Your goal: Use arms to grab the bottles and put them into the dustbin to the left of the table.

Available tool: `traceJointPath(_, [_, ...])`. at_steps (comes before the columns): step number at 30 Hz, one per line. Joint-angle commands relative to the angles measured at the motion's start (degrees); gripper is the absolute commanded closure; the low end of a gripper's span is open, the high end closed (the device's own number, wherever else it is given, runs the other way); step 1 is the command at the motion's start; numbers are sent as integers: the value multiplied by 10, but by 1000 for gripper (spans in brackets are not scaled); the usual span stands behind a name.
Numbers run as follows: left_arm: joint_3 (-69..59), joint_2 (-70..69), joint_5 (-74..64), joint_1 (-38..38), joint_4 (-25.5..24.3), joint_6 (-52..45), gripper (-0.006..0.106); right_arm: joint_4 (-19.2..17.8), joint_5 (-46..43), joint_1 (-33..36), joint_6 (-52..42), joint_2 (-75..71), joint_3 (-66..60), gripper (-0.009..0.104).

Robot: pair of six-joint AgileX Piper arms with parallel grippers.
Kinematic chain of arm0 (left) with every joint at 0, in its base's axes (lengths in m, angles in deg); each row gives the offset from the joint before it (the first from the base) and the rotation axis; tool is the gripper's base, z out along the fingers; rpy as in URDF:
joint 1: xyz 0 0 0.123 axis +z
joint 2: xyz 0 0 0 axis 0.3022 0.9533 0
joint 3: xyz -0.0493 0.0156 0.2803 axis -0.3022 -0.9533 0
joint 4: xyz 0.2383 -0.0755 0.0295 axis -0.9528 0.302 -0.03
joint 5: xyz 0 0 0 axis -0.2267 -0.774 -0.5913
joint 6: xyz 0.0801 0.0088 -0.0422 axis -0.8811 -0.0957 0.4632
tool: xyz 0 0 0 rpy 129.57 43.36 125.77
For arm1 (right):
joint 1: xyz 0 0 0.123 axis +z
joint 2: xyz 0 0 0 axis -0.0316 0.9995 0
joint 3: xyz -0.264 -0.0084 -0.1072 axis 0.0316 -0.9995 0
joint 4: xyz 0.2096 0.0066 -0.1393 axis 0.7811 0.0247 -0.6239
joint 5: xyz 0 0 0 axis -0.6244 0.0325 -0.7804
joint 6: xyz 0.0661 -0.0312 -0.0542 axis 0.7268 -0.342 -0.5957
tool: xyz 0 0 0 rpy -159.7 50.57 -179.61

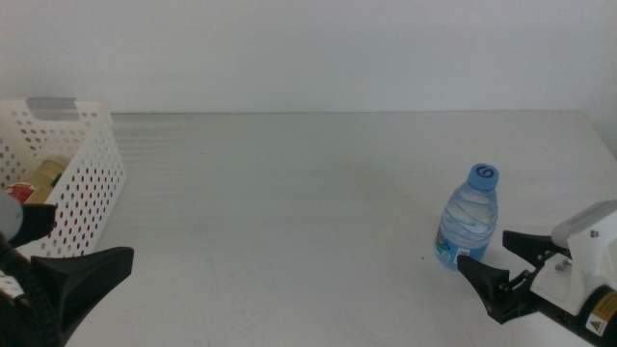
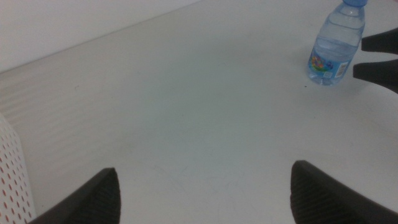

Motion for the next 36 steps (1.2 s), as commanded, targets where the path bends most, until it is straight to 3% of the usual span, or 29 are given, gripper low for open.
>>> traceJointPath(1, [13,2,37,-2,3,6,10,-4,-117,-2,-17,-9,22,11])
traceJointPath(6, [13,2,37,-2,3,6,10,2,-116,-2,-17,-2,54,11])
traceJointPath(15, [13,2,37,-2,3,6,10,-23,-104,-2,-15,54,118,15])
traceJointPath(17, [13,2,37,-2,3,6,10,-31,-103,-2,-15,60,127,23])
traceJointPath(19, [13,2,37,-2,3,6,10,-36,-103,-2,-11,60,131,38])
traceJointPath(23, [13,2,37,-2,3,6,10,-50,-106,-1,27,57,131,92])
traceJointPath(31, [13,2,37,-2,3,7,10,-66,-82,71,67,57,201,95])
traceJointPath(36, [13,2,37,-2,3,7,10,-66,20,150,96,58,303,95])
